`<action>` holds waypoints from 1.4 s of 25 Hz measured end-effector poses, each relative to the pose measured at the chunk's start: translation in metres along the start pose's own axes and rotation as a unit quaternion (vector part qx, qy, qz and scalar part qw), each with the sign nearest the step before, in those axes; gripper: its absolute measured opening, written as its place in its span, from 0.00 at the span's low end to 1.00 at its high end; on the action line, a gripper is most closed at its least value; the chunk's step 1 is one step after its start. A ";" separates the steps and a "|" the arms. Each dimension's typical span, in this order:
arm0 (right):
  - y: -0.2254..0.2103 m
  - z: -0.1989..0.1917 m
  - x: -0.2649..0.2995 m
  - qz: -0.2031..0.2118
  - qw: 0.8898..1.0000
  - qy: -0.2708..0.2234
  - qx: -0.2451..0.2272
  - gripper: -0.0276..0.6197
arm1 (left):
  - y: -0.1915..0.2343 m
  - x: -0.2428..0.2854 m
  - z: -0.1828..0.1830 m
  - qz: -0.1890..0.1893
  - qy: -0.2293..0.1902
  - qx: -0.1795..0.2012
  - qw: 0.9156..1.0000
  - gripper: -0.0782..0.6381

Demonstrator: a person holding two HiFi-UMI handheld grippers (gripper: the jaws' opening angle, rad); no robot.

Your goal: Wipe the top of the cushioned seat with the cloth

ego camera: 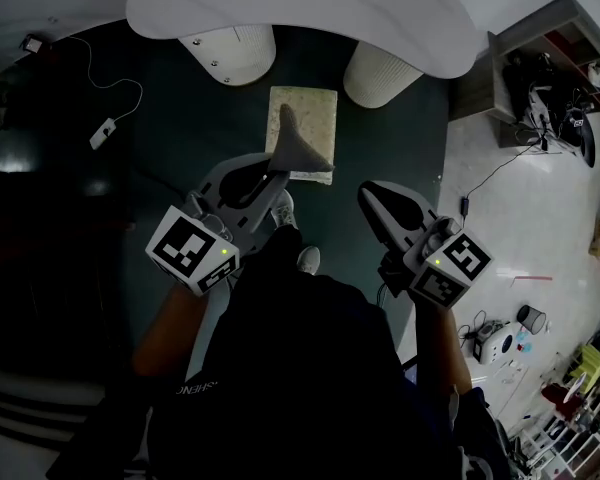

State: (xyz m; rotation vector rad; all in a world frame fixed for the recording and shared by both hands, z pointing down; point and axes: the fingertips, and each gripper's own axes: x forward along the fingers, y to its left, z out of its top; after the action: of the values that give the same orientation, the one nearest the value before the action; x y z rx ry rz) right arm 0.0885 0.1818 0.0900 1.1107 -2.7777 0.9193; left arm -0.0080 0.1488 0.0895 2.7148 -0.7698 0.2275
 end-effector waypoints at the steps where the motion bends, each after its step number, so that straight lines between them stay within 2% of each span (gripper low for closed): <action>1: -0.004 0.004 0.008 -0.001 1.000 0.002 0.001 0.08 | 0.010 0.003 0.002 -0.001 0.001 -0.001 1.000 0.15; 10: -0.042 0.033 0.081 -0.018 1.000 0.024 0.005 0.08 | 0.093 0.027 0.011 -0.015 0.011 -0.015 1.000 0.15; 20: -0.083 0.031 0.142 -0.027 0.998 0.050 0.011 0.08 | 0.162 0.051 -0.015 -0.012 0.039 -0.035 0.999 0.15; 25: -0.077 0.029 0.152 -0.018 0.997 0.068 0.009 0.08 | 0.173 0.043 -0.024 0.009 0.057 -0.045 0.997 0.15; 28: -0.091 0.026 0.161 -0.005 0.996 0.093 0.007 0.08 | 0.187 0.049 -0.035 0.038 0.070 -0.064 0.995 0.15; 32: -0.120 0.015 0.178 0.016 0.992 0.124 0.002 0.08 | 0.211 0.065 -0.067 0.081 0.080 -0.094 0.989 0.15; 35: -0.150 -0.003 0.195 0.032 0.988 0.150 -0.001 0.08 | 0.238 0.085 -0.107 0.117 0.090 -0.110 0.983 0.15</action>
State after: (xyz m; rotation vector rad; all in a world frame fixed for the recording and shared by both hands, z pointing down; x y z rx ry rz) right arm 0.0369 -0.0256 0.2126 0.8091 -2.5787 0.9960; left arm -0.0709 -0.0487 0.2691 2.3594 -0.9960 0.4085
